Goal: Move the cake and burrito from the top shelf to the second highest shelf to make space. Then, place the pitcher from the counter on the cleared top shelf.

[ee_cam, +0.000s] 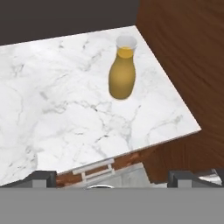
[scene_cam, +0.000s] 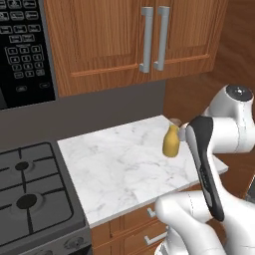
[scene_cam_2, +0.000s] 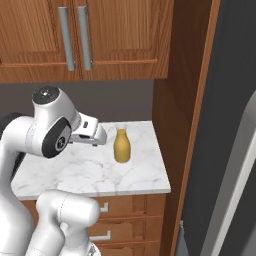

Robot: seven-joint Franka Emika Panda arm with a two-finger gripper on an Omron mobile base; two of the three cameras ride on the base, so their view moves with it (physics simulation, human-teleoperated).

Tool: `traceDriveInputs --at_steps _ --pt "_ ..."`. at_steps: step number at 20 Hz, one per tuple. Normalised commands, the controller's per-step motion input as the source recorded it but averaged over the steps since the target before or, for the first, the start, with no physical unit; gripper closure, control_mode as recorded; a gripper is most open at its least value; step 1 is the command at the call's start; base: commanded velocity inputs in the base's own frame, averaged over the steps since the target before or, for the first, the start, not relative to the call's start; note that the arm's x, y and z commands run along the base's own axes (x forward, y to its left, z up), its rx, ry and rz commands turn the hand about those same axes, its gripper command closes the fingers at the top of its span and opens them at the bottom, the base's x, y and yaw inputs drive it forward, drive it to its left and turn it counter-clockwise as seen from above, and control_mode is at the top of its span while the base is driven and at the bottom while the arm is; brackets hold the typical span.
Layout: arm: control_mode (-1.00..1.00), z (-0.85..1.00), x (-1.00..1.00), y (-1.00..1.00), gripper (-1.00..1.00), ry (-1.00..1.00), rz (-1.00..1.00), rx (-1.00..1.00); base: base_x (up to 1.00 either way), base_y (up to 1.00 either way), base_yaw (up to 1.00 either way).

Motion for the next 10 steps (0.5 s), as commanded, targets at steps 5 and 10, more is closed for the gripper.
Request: traceDriveInputs --at_steps 5,10 --pt "-1.0 -0.2 0.49 0.0 -1.0 -0.02 -0.12 0.0 0.0 0.0 0.0" --pt "-1.0 -0.31 0.52 0.0 -1.0 -0.02 -0.07 0.0 0.0 0.0 0.0"
